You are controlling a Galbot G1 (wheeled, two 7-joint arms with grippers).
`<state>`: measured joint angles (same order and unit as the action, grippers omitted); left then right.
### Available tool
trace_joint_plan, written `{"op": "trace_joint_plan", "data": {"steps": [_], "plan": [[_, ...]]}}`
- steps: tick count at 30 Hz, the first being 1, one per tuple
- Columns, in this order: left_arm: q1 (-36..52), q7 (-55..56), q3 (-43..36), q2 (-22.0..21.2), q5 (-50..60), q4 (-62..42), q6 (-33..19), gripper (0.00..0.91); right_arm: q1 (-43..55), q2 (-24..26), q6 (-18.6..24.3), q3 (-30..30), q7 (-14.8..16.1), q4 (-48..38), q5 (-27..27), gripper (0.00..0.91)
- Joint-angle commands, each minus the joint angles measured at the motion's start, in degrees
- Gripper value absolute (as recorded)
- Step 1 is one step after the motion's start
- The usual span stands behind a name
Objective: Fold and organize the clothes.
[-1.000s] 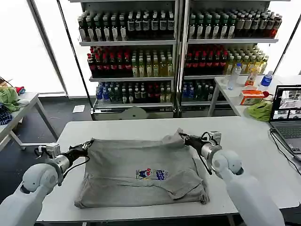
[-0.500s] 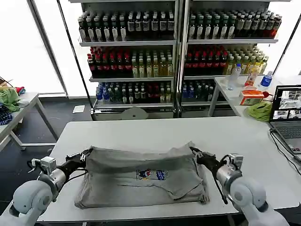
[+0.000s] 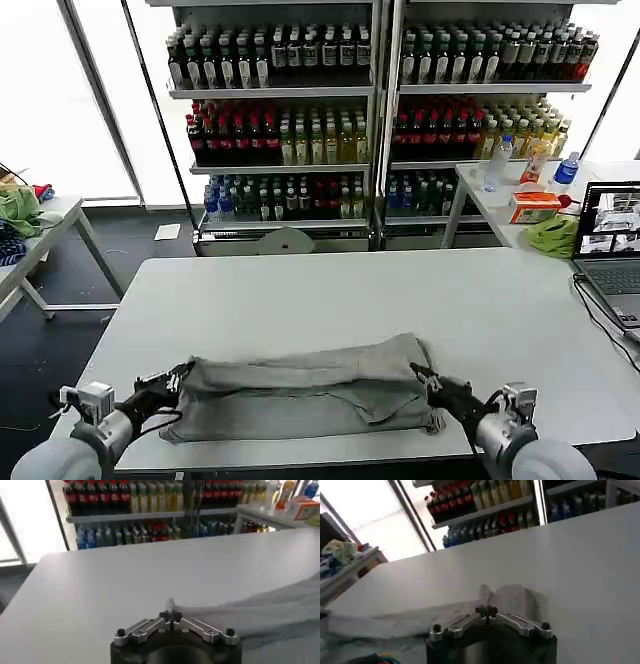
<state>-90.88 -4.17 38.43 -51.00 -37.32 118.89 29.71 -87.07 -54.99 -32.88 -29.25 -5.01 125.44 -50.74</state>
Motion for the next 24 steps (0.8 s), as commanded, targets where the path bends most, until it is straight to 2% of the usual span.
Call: {"op": "trace_joint_plan", "data": {"steps": [1,4,8,13,14,15,16,18,20,21,22,24], "plan": [[-7.4,-0.5,1.8,-2.3,3.8,2.4,-0.5,0.907,-5.6,0.6,0.2,-0.4,0.1,1.4,4.3,0.907],[-7.2,-0.2,1.3,-3.0,4.3,2.8,-0.2,0.907,-4.9,0.3,0.3,-0.7,-1.5,2.0,2.4,0.907],[-6.8,0.1,2.1,-3.3,4.4,3.9,0.2,0.907,-4.1,0.5,1.5,-2.4,-1.2,2.9,-0.2,0.907],[-6.6,0.5,6.9,-3.1,2.7,5.2,0.8,0.907,-3.0,1.0,3.7,-4.9,-0.6,3.5,-0.1,0.907],[-6.7,0.6,7.9,-3.1,1.9,5.5,0.9,0.907,-2.7,1.4,7.8,-5.5,0.9,3.3,0.9,0.907],[-6.7,0.6,8.7,-3.1,1.3,5.5,0.9,0.907,-2.6,1.4,9.6,-5.8,1.7,3.1,1.3,0.907],[-6.8,0.7,10.3,-3.3,0.8,5.5,0.5,0.907,-2.4,1.5,14.5,-6.5,3.5,2.5,2.4,0.907],[-6.9,1.5,11.6,-4.1,-0.3,5.5,-1.0,0.907,-2.3,1.5,19.6,-6.6,4.5,1.7,3.9,0.907],[-7.2,3.7,12.1,-6.0,-2.0,5.7,-5.4,0.907,-2.3,1.2,31.7,-6.5,6.2,-0.9,10.2,0.907],[-7.3,4.2,11.9,-6.5,-1.8,5.8,-6.5,0.907,-2.4,1.1,34.2,-6.5,6.6,-1.7,11.6,0.907],[-7.5,5.5,11.0,-8.7,-1.9,6.0,-8.6,0.907,-2.9,0.9,38.1,-6.5,6.9,-2.7,14.2,0.907],[-7.9,6.8,9.2,-11.3,-1.6,5.8,-11.5,0.907,-3.9,0.6,41.4,-6.7,7.5,-3.9,16.9,0.907]]}}
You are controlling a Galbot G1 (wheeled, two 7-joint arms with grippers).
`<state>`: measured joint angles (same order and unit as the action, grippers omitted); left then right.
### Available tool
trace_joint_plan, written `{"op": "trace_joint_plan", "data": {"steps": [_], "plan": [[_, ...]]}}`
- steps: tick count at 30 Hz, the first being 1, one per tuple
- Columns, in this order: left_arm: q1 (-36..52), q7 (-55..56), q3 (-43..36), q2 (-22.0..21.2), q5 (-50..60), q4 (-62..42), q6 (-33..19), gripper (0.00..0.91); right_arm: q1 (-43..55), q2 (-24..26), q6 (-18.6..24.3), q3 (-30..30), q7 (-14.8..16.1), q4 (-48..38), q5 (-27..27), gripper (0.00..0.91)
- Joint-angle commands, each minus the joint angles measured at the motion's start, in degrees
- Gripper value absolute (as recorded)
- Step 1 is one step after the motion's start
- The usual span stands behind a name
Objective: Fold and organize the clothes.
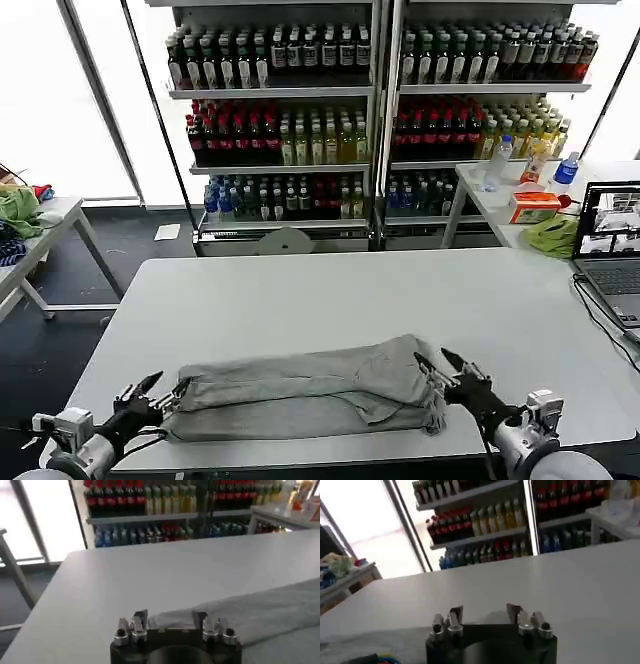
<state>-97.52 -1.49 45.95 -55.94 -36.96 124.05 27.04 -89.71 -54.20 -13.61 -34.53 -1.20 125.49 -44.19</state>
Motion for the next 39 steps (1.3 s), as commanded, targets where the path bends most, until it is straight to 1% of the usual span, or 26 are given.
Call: {"op": "trace_joint_plan", "data": {"steps": [1,3,4,6,8,10,12,15,20,22,23,24,25,26,28,29,33,39], "plan": [[-1.6,4.5,0.2,-7.6,-1.4,0.3,-10.4,0.907,-1.9,-0.3,23.2,-1.5,4.1,-4.3,10.5,0.907],[-1.9,6.1,-2.3,-10.1,1.3,-0.5,-13.7,0.907,-3.0,-0.3,24.9,-1.7,5.0,-5.5,11.6,0.907],[-2.2,6.4,-3.7,-11.3,3.7,-1.1,-15.7,0.907,-3.2,-0.3,25.2,-1.8,5.1,-5.5,11.6,0.907],[-2.3,6.8,-6.0,-13.2,9.3,-2.7,-17.7,0.907,-4.3,-0.2,25.8,-2.0,5.2,-6.3,11.8,0.907],[-2.3,6.8,-7.8,-14.8,12.4,-4.1,-19.5,0.907,-5.0,0.1,25.8,-2.2,5.0,-6.6,11.1,0.907],[-2.5,6.4,-9.4,-16.0,12.4,-4.9,-19.0,0.907,-5.3,0.4,25.1,-2.4,4.7,-6.9,8.9,0.907],[-2.0,6.4,-10.7,-17.1,12.5,-6.1,-19.1,0.907,-5.1,0.5,24.6,-2.4,4.2,-7.3,7.9,0.907],[-1.3,6.9,-11.8,-17.3,12.1,-6.4,-19.1,0.907,-4.7,0.2,24.3,-2.1,3.0,-7.8,7.8,0.907],[-0.3,7.0,-12.5,-16.7,12.2,-8.2,-18.3,0.907,-4.8,0.5,23.9,-2.1,2.4,-8.0,6.8,0.907],[0.3,6.4,-12.6,-16.6,11.9,-9.0,-17.6,0.826,-4.8,0.6,23.7,-2.2,2.4,-7.7,6.3,0.907],[0.4,5.6,-12.5,-16.5,11.8,-9.2,-17.3,0.695,-4.8,0.6,23.4,-2.3,2.3,-7.4,6.2,0.907],[0.5,4.9,-12.5,-16.4,11.6,-9.7,-17.1,0.615,-4.9,0.7,23.3,-2.4,2.2,-7.1,6.2,0.907],[0.6,4.3,-12.4,-16.2,11.3,-10.0,-16.9,0.474,-5.0,0.9,23.2,-2.5,2.2,-6.8,5.9,0.907],[0.7,4.1,-12.3,-16.0,11.1,-10.3,-16.8,0.171,-5.1,1.0,23.0,-2.5,2.2,-6.5,5.7,0.907],[0.7,3.8,-12.3,-15.7,10.9,-10.8,-16.6,0.020,-5.3,1.0,22.8,-2.8,2.1,-6.0,5.6,0.907],[0.5,3.5,-12.2,-15.7,10.9,-10.9,-16.7,0.000,-5.4,1.1,22.8,-2.8,2.1,-5.8,5.6,0.907],[0.0,3.5,-12.5,-15.9,10.1,-10.4,-16.5,0.000,-5.3,1.1,22.3,-2.8,1.6,-5.3,5.5,0.907],[0.0,3.4,-12.2,-16.0,9.5,-11.1,-17.8,0.000,-5.4,1.0,21.9,-2.7,1.5,-4.5,5.4,0.907]]}}
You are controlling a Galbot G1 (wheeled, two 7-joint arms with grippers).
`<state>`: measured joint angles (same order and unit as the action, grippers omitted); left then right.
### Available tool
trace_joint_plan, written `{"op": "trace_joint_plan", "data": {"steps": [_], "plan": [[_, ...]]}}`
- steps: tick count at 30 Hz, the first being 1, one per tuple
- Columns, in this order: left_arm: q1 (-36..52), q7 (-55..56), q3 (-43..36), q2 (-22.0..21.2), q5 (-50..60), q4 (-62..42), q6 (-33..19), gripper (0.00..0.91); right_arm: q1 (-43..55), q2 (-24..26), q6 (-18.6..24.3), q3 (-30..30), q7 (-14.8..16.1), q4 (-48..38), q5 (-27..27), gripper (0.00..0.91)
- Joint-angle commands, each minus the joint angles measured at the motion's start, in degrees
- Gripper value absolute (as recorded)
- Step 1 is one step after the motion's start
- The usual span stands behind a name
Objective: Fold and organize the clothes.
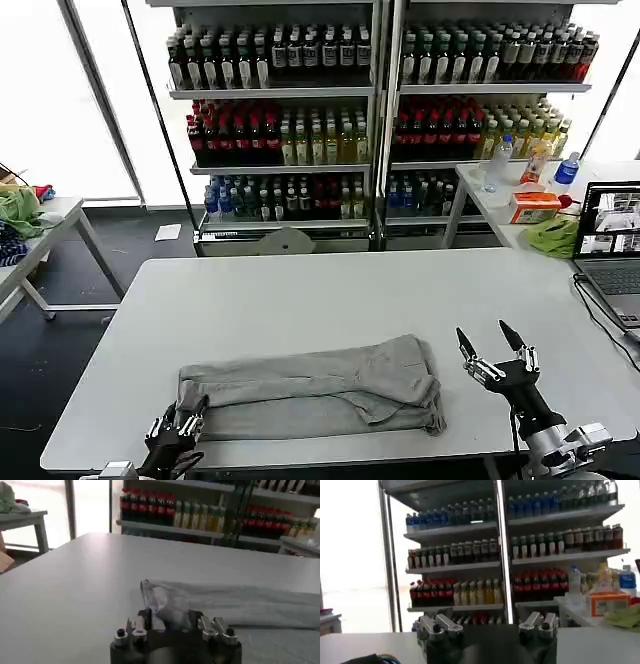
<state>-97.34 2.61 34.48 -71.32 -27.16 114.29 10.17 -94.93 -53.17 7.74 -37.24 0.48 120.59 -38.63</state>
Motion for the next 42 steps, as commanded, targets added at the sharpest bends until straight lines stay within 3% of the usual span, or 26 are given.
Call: {"op": "trace_joint_plan", "data": {"steps": [1,13,18,25,31,37,42], "plan": [[-0.2,-0.7,-0.7,-0.6,-0.4,-1.4,-1.0,0.000,-0.2,0.0,0.5,0.0,-0.2,0.3,-0.2,0.907],[0.5,-0.7,1.1,-1.1,-4.0,-1.7,-0.9,0.000,0.3,0.2,-0.2,0.1,-0.7,1.4,-1.2,0.907],[0.5,-1.2,5.3,0.5,-6.1,-1.7,-0.9,0.000,0.8,0.3,-0.5,0.2,-0.8,1.7,-1.6,0.907],[-0.7,-4.0,18.3,6.8,-7.4,-3.3,-0.6,0.000,1.2,1.1,-0.6,0.3,-0.8,1.6,-2.2,0.907],[-0.5,-7.3,28.7,12.3,-7.2,-4.7,2.7,0.000,2.0,1.1,-0.9,1.1,-0.8,1.6,-2.1,0.907],[1.0,-8.7,34.8,16.9,-7.7,-4.0,6.1,0.000,2.3,1.2,-0.9,1.4,-0.8,1.7,-2.1,0.907],[0.3,-8.5,34.7,18.2,-10.6,1.3,7.6,0.000,2.1,1.2,-0.8,1.1,-0.8,1.7,-2.1,0.907]]}}
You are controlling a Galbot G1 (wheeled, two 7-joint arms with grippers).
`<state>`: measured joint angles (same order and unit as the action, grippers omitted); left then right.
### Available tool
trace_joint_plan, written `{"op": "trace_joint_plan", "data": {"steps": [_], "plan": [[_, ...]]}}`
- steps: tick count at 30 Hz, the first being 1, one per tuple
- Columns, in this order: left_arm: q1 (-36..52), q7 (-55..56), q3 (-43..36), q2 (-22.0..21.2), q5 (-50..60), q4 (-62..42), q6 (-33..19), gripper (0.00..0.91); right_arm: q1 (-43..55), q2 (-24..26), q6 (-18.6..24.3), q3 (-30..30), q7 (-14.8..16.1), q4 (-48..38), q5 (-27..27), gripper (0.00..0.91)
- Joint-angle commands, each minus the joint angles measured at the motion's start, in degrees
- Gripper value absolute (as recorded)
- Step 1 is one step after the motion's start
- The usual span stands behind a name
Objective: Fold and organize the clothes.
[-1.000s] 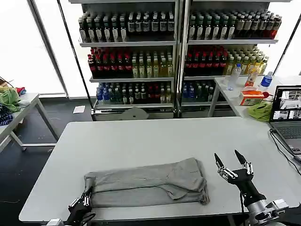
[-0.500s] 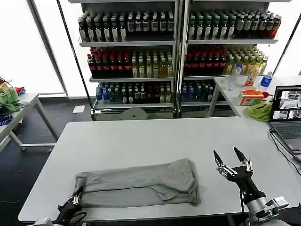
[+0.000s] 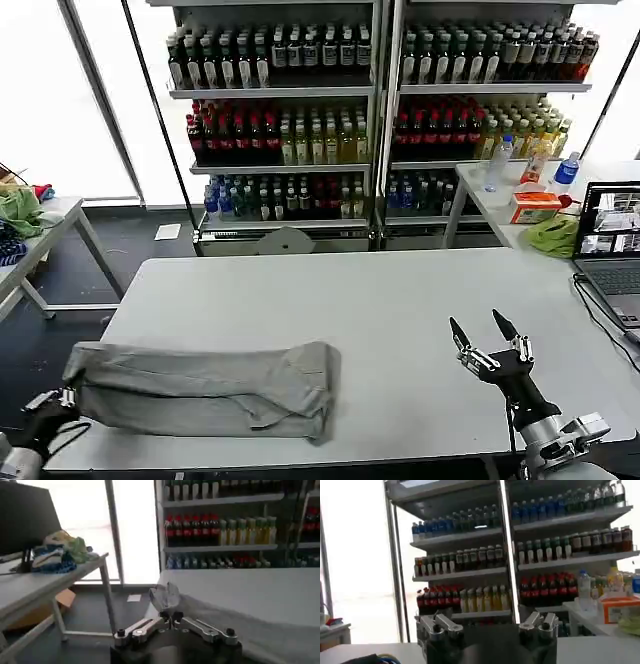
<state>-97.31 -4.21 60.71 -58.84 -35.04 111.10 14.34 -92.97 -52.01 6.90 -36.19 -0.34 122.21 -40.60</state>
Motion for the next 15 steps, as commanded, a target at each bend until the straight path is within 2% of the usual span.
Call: {"op": "trace_joint_plan", "data": {"steps": [1,8,15], "plan": [[0.2,-1.6,7.9,5.8,-2.8,5.5,3.8,0.000,-0.1,0.0,0.1,-0.1,0.0,0.1,-0.2,0.907],[1.3,0.5,-1.5,5.8,-3.2,16.6,7.4,0.000,-1.1,-0.3,0.2,-0.6,0.1,1.1,0.0,0.907],[6.8,8.5,-21.1,6.4,-11.5,20.6,12.3,0.010,-1.4,-1.5,-0.1,-0.6,0.1,1.5,1.1,0.907]]}}
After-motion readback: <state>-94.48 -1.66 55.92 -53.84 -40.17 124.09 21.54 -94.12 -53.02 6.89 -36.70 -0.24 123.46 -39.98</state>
